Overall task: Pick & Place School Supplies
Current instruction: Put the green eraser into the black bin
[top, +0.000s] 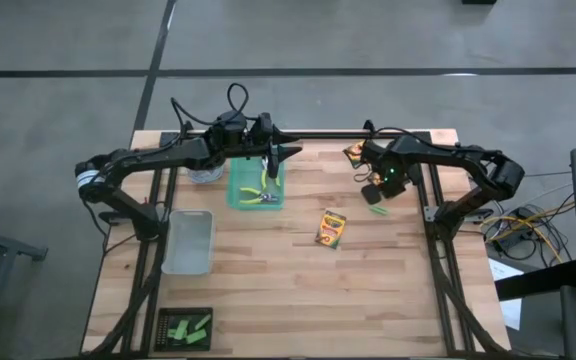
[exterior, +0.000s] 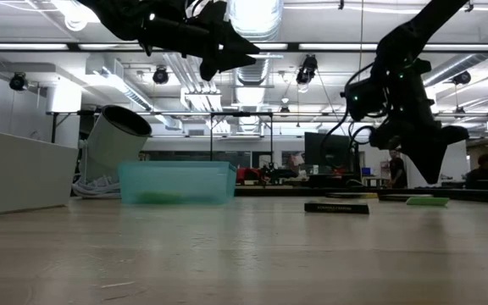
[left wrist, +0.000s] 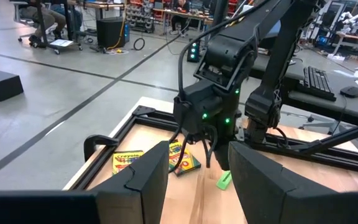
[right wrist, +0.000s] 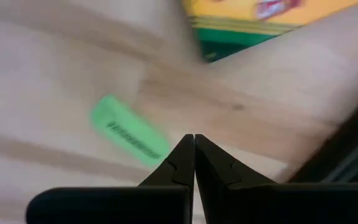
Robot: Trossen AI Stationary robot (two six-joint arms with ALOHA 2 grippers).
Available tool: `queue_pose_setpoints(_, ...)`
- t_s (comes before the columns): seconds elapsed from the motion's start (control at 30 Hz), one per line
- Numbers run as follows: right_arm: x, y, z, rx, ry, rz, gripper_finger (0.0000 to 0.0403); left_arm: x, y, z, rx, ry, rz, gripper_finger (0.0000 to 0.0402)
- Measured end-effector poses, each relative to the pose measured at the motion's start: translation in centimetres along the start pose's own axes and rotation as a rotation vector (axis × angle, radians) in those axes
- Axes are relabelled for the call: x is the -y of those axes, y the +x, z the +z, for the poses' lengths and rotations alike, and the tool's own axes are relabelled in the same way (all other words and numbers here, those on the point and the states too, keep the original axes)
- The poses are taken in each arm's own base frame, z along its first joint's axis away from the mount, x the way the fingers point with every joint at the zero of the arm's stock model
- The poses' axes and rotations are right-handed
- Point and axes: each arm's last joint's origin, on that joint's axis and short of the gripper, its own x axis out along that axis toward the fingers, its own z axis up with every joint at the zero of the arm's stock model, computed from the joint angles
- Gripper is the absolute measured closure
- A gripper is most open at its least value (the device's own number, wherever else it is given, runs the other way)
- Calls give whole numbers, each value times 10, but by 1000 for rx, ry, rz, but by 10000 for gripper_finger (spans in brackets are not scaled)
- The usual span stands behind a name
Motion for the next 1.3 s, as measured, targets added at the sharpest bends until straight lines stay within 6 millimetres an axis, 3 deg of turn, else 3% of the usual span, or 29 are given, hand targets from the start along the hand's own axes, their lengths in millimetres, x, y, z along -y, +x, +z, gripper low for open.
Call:
queue_pose_setpoints(0.23,-6,3,-2,-41,13,45,394,0,0,0,0,2,0,229)
queue_pose_setpoints(0.63,-9,27,4,-143,-8,-11,394,0,0,0,-4,0,0,229)
queue_pose_setpoints(0.97,-20,30,11,-133,-49,166,394,0,0,-2,-16,-5,1,229)
queue_pose_setpoints(1.3,-45,27,20,-37,-146,422,394,0,0,-2,-15,-2,1,229)
